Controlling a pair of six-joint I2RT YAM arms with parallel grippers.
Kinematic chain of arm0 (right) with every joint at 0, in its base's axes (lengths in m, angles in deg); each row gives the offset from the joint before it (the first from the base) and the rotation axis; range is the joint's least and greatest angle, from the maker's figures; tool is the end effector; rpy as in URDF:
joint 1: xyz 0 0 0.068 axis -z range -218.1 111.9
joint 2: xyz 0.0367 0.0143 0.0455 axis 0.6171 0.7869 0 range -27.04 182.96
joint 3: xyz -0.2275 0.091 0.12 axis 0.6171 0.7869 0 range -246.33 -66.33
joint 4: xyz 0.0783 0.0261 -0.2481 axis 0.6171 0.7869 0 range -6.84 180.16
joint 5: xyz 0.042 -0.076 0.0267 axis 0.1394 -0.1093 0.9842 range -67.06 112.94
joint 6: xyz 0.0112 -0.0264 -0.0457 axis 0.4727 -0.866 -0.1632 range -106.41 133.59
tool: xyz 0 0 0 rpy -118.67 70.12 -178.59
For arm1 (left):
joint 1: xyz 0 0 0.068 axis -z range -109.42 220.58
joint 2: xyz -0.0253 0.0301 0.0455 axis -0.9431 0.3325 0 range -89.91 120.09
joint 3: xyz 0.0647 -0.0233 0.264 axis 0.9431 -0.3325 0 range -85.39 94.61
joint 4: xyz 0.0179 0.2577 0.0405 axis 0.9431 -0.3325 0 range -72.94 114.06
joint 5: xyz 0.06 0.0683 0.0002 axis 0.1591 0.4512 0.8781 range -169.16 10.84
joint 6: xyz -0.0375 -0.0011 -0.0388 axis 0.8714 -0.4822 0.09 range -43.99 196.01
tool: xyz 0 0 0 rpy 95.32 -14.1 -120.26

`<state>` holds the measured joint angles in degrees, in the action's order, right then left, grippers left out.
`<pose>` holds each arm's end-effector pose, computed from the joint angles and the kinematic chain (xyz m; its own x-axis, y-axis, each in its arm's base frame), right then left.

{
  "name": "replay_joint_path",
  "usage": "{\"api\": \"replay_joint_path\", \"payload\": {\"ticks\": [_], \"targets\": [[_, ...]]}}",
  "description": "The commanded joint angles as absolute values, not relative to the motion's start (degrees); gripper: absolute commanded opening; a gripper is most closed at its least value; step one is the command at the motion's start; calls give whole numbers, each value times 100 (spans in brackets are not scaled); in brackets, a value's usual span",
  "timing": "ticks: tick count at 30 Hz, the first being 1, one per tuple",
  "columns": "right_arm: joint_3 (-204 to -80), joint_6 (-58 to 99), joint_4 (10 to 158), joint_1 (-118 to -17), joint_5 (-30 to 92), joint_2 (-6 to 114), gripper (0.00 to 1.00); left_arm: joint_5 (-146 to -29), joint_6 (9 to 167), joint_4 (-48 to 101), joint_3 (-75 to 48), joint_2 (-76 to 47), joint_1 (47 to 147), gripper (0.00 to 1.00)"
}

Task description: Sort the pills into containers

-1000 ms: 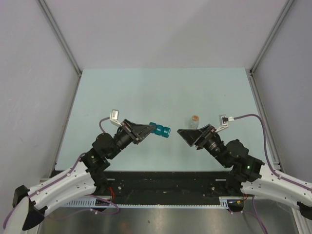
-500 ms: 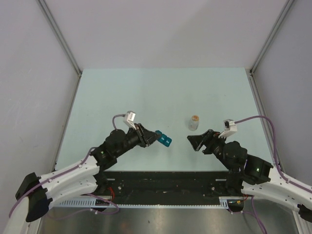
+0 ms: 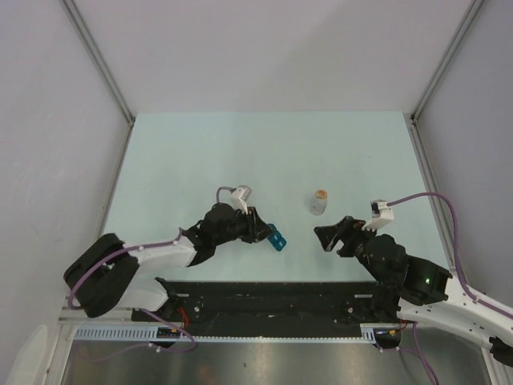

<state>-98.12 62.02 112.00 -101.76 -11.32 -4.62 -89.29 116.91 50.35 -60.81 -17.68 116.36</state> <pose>0.0646 0.0856 0.2787 -0.4760 0.4321 -0.7659 -0.2244 0.7824 0.5809 0.1701 -0.1838 0.1845 -0.7288 -0.1753 -0.6619 0.4531 0.6013 -0.6581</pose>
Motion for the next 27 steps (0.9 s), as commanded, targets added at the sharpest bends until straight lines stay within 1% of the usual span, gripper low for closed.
{"api": "replay_joint_path", "payload": {"ticks": [1,5,8,15,19,27], "targets": [[-10034,6281,11295,-10182,-1301,-533,80,-9567,11574,5992,-5728,-865,11497,0],[-10034,6342,11366,-10182,-1248,-577,80,-9796,11503,6168,-5455,-353,11497,0],[-10034,6457,11497,-10182,-1230,-594,80,-9867,11459,6194,-5323,-185,11497,1],[-10017,6606,11709,-10191,-1309,-630,80,-9937,11398,6203,-5234,-27,11471,0],[-10017,6545,11674,-10191,-1309,-621,80,-9938,11371,6203,-5296,26,11426,6],[-9999,6510,11612,-10200,-1301,-515,80,-9894,11336,6203,-5393,88,11400,6]]}}
